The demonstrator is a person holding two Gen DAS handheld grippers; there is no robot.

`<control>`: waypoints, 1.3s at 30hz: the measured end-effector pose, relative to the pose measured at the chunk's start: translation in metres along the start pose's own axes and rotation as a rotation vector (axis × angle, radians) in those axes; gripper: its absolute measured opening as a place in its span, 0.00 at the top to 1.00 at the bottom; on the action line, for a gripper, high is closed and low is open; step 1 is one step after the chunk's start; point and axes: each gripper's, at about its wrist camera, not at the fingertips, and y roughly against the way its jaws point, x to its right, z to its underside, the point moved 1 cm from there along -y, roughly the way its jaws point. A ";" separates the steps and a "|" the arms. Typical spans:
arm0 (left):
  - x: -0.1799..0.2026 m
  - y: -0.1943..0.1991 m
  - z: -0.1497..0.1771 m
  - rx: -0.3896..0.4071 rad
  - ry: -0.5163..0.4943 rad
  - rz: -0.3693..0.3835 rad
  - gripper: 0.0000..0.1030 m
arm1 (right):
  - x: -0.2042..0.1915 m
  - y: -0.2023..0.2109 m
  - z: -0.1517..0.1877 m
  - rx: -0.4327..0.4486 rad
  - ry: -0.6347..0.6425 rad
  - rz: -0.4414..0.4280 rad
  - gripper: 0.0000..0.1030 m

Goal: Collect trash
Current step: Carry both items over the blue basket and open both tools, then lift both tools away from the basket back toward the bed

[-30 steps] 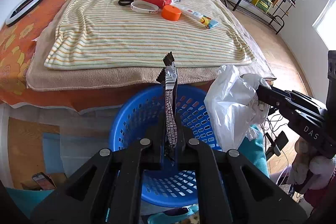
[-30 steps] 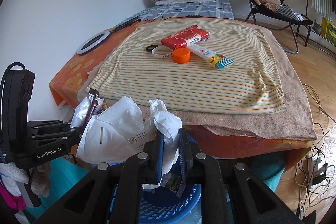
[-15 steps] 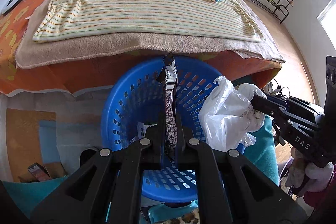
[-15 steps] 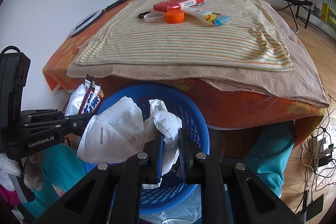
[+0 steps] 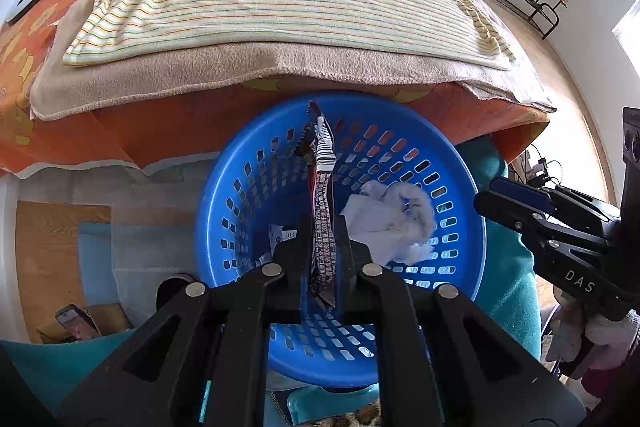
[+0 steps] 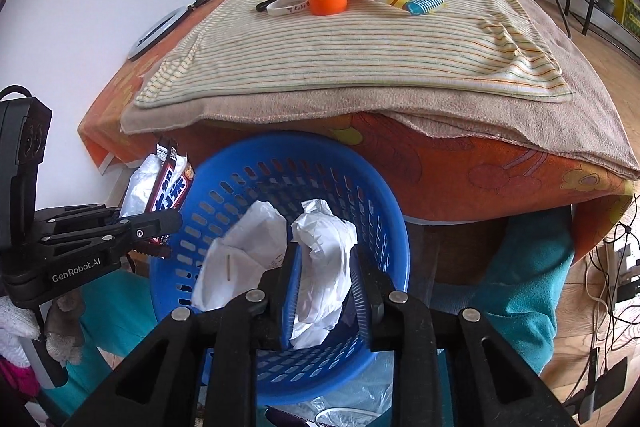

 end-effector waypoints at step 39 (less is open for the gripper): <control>-0.005 0.004 -0.006 0.036 0.025 -0.036 0.35 | 0.012 0.007 -0.016 0.011 -0.070 0.092 0.14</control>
